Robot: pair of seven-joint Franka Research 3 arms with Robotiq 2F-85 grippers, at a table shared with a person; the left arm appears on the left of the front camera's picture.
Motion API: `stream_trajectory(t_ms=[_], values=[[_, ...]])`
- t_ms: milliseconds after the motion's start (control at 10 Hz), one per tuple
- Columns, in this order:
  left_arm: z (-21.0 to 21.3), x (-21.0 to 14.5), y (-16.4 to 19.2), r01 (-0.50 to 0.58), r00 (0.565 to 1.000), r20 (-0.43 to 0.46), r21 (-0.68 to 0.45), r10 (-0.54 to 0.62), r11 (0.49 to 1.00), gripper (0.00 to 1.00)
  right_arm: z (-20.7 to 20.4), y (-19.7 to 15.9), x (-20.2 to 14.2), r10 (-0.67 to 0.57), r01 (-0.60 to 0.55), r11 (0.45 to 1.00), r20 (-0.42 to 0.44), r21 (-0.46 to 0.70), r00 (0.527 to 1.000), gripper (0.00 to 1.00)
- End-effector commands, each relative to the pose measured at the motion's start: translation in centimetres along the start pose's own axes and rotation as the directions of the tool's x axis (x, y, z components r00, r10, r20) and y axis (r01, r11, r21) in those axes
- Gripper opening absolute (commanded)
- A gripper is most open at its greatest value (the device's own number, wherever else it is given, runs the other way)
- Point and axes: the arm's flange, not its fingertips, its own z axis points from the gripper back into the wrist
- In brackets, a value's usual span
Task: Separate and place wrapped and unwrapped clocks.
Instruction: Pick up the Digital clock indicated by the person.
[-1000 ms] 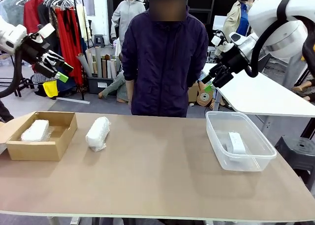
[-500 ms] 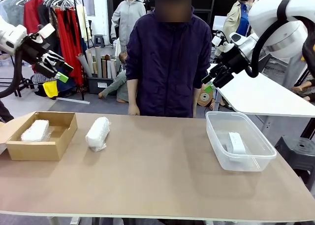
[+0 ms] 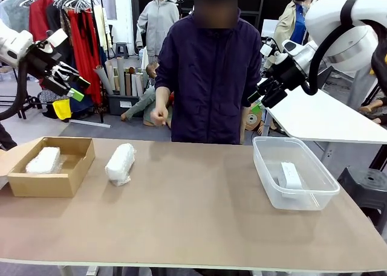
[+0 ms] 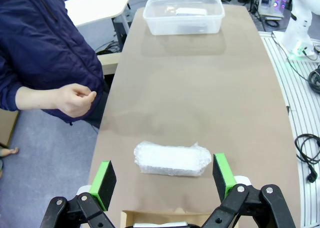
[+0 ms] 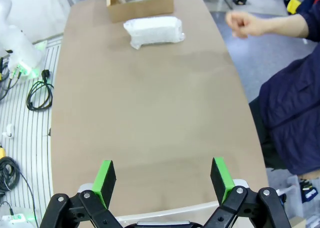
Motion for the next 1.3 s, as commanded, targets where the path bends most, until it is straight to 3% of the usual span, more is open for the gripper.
stream_trajectory(t_ms=[0, 1200], values=[[-0.02, -0.01, -0.45, 0.013, 1.0, 0.003, -0.002, -0.013, 1.0, 1.0, -0.03, 0.02, 0.03, 0.001, -0.001, 1.0, 0.0, 0.0, 1.0, 1.0], [-0.02, -0.01, -0.45, 0.013, 1.0, 0.003, -0.002, -0.013, 1.0, 1.0, -0.03, 0.02, 0.03, 0.001, -0.001, 1.0, 0.0, 0.0, 1.0, 1.0]])
